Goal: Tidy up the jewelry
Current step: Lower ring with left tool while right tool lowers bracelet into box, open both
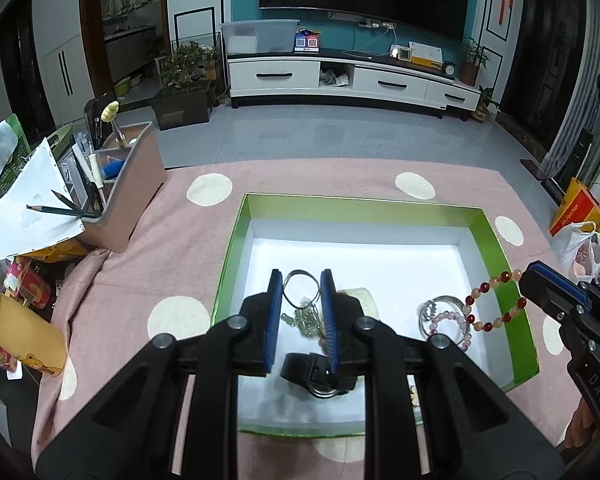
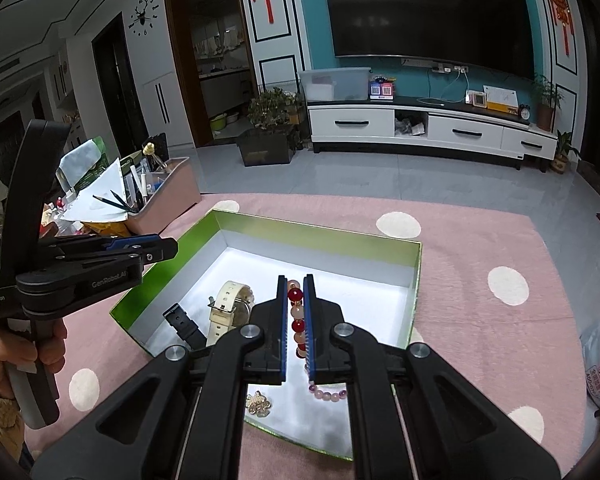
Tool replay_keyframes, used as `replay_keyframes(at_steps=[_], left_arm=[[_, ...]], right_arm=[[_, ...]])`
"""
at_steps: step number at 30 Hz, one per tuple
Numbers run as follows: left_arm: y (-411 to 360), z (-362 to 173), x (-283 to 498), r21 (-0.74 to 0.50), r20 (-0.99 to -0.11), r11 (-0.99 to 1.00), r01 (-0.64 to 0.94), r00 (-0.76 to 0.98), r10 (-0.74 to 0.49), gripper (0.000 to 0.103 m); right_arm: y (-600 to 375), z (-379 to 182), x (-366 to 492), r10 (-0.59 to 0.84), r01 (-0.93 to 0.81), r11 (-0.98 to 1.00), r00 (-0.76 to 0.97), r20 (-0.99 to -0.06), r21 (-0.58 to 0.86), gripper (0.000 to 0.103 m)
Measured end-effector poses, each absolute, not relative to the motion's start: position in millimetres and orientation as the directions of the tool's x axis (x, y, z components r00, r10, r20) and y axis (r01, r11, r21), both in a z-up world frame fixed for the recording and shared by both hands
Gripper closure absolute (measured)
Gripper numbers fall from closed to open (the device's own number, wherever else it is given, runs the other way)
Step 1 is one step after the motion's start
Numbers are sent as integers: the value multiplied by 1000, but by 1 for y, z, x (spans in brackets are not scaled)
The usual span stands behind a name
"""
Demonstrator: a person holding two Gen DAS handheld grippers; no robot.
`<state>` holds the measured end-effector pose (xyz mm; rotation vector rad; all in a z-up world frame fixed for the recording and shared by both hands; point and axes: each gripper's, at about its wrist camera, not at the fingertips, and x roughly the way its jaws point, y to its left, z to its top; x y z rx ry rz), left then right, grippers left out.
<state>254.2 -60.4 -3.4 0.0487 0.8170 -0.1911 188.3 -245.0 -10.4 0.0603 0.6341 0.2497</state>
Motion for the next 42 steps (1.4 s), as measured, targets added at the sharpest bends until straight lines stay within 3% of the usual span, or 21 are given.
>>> replay_keyframes(at_steps=[42], left_arm=[[-73, -44, 286, 18, -791, 978, 207, 601, -113, 84]], right_arm=[[-235, -54, 224, 247, -199, 968, 700, -670, 150, 96]])
